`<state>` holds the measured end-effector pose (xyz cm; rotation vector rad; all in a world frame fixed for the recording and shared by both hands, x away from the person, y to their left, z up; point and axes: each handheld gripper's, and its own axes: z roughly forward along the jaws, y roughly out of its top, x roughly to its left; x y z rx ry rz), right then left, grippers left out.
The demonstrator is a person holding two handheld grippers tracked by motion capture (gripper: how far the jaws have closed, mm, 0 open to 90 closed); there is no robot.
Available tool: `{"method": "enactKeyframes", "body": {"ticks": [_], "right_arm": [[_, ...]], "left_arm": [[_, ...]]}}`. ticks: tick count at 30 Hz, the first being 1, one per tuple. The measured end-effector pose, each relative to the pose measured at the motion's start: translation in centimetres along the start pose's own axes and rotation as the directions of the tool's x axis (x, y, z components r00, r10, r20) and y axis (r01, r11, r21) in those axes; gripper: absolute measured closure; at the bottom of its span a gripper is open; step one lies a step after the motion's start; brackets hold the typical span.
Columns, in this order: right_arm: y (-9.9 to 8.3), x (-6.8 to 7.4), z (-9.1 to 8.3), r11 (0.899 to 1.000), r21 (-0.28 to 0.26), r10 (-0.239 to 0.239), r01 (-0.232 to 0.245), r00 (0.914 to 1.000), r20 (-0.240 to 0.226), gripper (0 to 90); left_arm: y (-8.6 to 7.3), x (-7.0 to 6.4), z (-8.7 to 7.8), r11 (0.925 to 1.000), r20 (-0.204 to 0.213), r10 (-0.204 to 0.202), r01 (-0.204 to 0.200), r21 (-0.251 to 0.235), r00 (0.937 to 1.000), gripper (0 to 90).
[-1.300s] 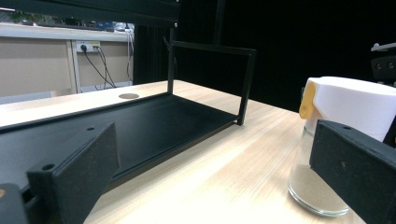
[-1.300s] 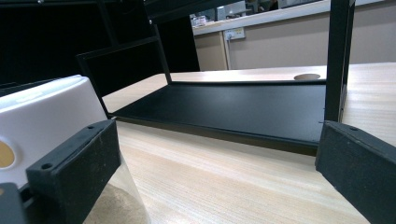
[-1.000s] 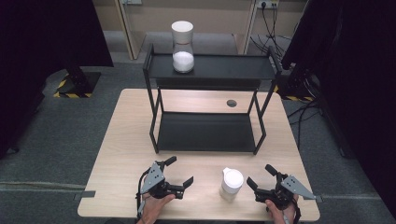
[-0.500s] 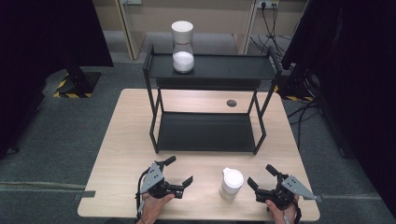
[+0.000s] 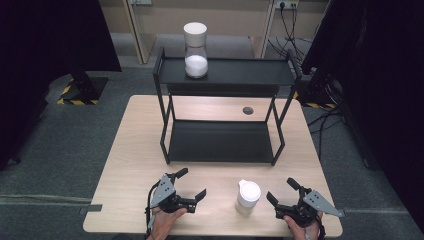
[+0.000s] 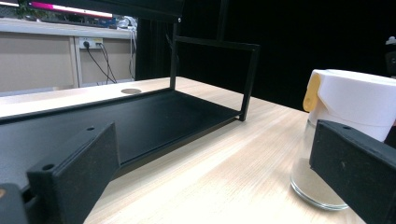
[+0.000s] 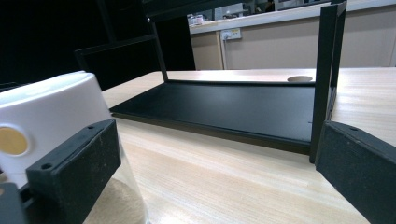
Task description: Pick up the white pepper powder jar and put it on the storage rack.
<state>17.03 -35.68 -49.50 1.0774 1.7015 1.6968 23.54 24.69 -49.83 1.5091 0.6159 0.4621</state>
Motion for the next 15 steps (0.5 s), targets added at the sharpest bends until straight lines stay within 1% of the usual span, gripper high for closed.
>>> {"method": "enactKeyframes", "body": {"ticks": [7,12,15], "right_arm": [[-0.1,0.9,-0.7,1.000,0.006,-0.025,0.025,0.9995,-0.022,0.4],[-0.4,1.3,-1.3,1.000,0.001,-0.018,0.018,0.9991,-0.038,0.5],[-0.5,1.7,-1.6,1.000,0.003,-0.025,0.025,0.9986,-0.047,0.5]], "left_arm": [[0.0,0.0,-0.1,1.0000,-0.008,-0.002,0.002,-0.006,1.0000,0.8],[-0.1,0.0,-0.1,1.0000,-0.010,-0.004,0.004,-0.006,0.9999,0.8],[-0.1,0.0,-0.1,1.0000,-0.012,-0.003,0.003,-0.008,0.9999,0.9]]}}
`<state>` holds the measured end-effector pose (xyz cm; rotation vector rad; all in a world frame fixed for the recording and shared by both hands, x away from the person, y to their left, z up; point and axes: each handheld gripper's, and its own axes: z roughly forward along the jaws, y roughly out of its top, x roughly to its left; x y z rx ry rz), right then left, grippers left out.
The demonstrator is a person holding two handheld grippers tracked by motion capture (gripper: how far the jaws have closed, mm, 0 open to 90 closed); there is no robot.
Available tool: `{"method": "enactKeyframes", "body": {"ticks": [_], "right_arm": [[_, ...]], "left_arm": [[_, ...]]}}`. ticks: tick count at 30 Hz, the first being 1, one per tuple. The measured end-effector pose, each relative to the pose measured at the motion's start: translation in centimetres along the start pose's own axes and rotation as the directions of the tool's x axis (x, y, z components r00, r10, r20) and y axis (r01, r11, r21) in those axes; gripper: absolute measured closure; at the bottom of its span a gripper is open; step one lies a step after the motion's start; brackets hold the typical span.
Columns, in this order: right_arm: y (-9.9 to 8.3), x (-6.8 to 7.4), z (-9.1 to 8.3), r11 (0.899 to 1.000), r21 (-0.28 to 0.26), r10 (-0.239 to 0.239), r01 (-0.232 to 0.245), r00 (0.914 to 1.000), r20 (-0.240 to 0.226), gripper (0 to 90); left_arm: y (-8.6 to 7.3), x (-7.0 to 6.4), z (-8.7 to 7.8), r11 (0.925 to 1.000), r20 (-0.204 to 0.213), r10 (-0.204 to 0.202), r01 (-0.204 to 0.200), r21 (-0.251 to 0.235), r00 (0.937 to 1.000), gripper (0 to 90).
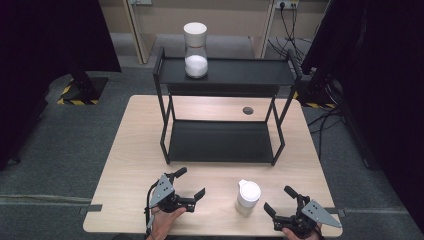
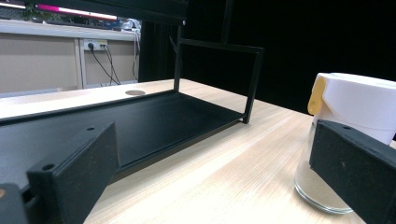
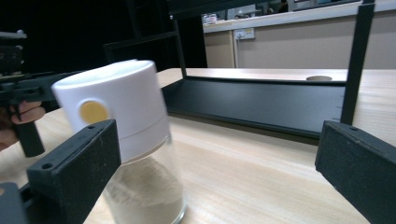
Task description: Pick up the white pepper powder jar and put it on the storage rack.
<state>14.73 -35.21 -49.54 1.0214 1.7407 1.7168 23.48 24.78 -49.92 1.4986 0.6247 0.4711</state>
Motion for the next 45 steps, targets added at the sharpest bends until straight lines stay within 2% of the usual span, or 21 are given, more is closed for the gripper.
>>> {"method": "enactKeyframes", "body": {"ticks": [7,20,30,35,45], "right_arm": [[-0.1,0.7,-0.1,1.000,-0.004,-0.016,0.015,0.9991,-0.040,0.6],[0.3,1.7,1.5,0.998,0.012,-0.057,0.058,0.9921,-0.112,0.6],[0.4,2.0,3.2,0.997,0.034,-0.070,0.076,0.9882,-0.136,0.6],[0.3,2.2,3.9,0.997,0.040,-0.066,0.072,0.9892,-0.131,1.4],[0.6,2.6,5.3,0.992,0.073,-0.097,0.107,0.9858,-0.137,10.4]], "left_arm": [[0.0,0.0,0.0,1.0000,0.000,-0.002,0.002,0.000,1.0000,0.8],[-0.1,0.0,0.1,1.0000,0.000,-0.005,0.005,0.001,1.0000,0.8],[-0.1,0.0,0.1,1.0000,0.005,0.003,-0.003,0.002,1.0000,0.8],[-0.1,0.0,0.1,1.0000,0.008,0.005,-0.005,0.005,1.0000,0.8],[-0.1,0.0,0.1,1.0000,0.008,0.005,-0.005,0.005,1.0000,0.8]]}}
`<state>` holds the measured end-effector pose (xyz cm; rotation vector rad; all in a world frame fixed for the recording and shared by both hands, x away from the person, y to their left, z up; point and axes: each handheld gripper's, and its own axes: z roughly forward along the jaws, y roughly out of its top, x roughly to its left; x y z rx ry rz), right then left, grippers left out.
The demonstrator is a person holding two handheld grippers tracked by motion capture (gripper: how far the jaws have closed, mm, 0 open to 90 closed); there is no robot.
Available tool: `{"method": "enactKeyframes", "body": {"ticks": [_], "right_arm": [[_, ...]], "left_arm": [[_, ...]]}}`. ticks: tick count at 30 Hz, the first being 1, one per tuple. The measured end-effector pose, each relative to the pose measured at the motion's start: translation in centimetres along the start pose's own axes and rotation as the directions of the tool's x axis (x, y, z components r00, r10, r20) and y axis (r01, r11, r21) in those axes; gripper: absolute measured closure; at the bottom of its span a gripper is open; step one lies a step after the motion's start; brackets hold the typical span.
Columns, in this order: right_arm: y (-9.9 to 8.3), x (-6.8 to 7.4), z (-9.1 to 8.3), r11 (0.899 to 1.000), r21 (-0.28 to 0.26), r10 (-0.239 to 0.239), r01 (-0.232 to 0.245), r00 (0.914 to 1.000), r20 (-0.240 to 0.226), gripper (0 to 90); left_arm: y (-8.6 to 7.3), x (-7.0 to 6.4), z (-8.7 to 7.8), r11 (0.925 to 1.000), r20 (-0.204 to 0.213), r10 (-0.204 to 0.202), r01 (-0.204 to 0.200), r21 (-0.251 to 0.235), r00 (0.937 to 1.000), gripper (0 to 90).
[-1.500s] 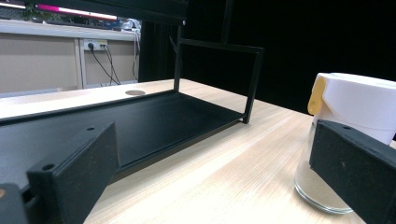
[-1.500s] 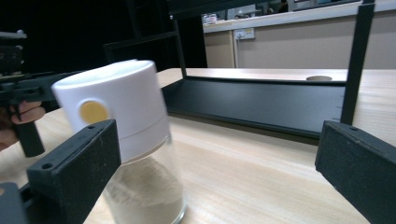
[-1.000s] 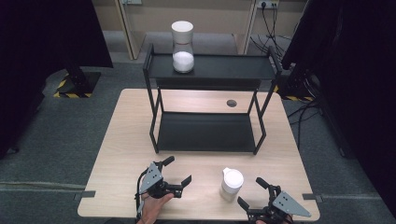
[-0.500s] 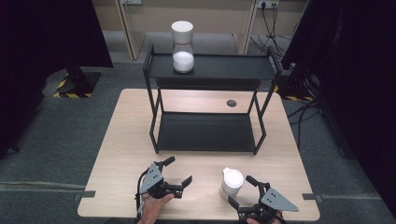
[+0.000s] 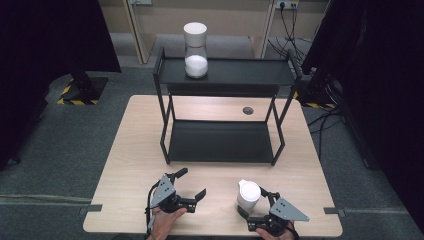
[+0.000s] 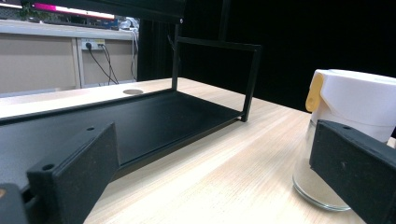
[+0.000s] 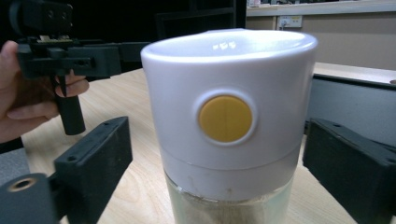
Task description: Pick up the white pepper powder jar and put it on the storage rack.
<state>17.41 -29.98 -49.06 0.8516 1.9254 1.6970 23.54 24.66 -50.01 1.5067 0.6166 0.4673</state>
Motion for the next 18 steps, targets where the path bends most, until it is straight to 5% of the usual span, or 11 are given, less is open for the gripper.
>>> {"method": "enactKeyframes", "body": {"ticks": [11,18], "right_arm": [[0.41,0.34,0.60,0.999,0.027,-0.043,0.043,0.9988,0.025,30.4],[0.54,0.50,0.50,0.998,0.029,-0.050,0.049,0.9983,0.029,30.8]], "left_arm": [[-0.03,0.02,0.01,1.0000,-0.002,-0.002,0.002,0.000,1.0000,0.8],[-0.03,0.02,-0.05,1.0000,-0.004,-0.003,0.003,-0.001,1.0000,0.8]]}}
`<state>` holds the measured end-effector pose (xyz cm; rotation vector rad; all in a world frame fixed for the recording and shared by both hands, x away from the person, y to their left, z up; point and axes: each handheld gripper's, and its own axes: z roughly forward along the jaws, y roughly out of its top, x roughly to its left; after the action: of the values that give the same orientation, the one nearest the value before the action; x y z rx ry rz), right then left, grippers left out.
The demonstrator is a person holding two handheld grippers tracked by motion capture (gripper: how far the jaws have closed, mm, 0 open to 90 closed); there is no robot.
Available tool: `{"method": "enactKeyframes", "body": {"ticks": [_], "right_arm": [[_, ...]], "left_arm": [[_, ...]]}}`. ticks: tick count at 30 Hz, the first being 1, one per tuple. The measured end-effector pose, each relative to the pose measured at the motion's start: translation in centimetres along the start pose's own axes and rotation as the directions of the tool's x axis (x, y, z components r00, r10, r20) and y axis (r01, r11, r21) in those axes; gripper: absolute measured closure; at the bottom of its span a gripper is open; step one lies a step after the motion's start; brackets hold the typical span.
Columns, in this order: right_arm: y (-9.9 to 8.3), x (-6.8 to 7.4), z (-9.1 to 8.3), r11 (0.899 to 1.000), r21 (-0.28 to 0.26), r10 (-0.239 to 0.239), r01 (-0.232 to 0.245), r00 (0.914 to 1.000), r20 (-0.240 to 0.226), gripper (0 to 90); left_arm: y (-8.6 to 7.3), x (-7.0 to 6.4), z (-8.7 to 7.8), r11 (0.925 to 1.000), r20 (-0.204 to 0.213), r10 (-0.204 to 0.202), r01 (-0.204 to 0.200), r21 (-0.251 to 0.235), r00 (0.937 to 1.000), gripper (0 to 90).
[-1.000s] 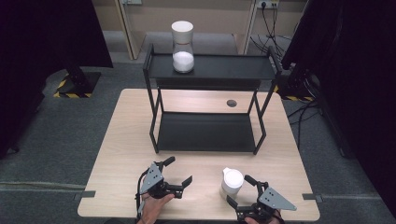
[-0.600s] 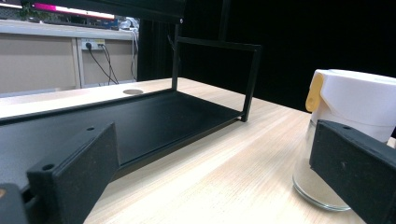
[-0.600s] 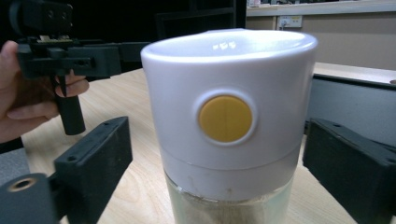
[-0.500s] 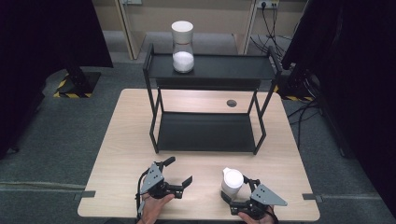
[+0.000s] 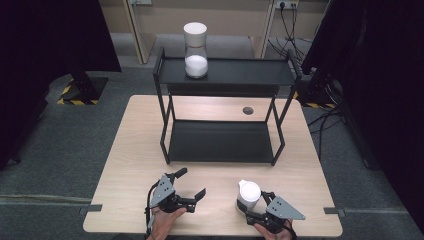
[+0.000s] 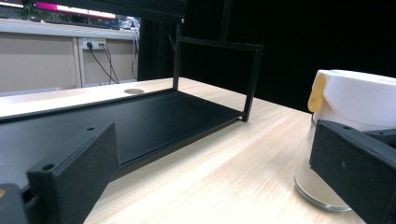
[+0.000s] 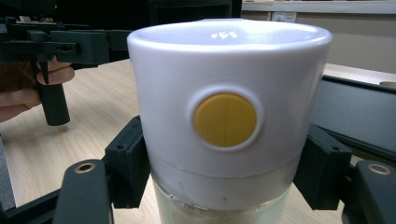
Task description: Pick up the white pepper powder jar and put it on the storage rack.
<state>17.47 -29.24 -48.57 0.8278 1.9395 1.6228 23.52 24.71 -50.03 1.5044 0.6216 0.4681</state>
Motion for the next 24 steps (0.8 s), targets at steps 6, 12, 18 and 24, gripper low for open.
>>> {"method": "enactKeyframes", "body": {"ticks": [6,12,18,24], "right_arm": [[0.2,0.2,-0.5,0.999,-0.032,-0.006,0.006,1.0000,0.004,30.9],[0.9,-0.1,-1.1,0.999,-0.045,0.015,-0.015,0.9999,-0.005,30.9],[2.6,-0.7,-1.3,0.999,-0.051,-0.007,0.006,0.9999,-0.014,30.9],[4.8,-1.2,-1.3,0.998,-0.062,-0.029,0.026,0.9990,-0.034,30.9]], "left_arm": [[0.0,0.1,0.0,1.0000,-0.002,-0.002,0.002,0.001,1.0000,0.9],[0.0,0.0,0.1,1.0000,-0.002,-0.002,0.003,0.003,1.0000,0.9],[-0.1,0.0,0.0,1.0000,-0.005,-0.003,0.003,0.002,1.0000,0.9],[-0.1,0.0,0.0,1.0000,-0.007,-0.003,0.003,0.002,1.0000,0.9]]}}
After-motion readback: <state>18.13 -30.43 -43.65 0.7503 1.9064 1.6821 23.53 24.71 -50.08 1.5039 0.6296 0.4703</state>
